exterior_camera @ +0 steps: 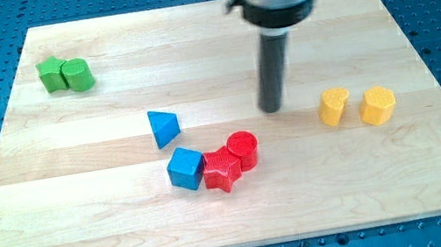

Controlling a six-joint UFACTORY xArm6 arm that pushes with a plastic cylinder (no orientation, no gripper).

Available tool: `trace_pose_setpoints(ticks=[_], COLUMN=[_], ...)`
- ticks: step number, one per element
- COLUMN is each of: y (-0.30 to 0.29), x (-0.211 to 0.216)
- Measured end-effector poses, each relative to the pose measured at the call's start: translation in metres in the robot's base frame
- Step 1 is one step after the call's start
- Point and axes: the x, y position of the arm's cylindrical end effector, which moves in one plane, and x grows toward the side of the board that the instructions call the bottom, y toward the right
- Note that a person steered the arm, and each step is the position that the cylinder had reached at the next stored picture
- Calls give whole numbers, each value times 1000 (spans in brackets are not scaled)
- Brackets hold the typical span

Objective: Push the heart below the hexagon

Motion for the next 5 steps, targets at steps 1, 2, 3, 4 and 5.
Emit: trace_pose_setpoints(ticks=[1,2,3,4,5], y=[39,75,83,89,90], x=[-12,-11,18,43,72])
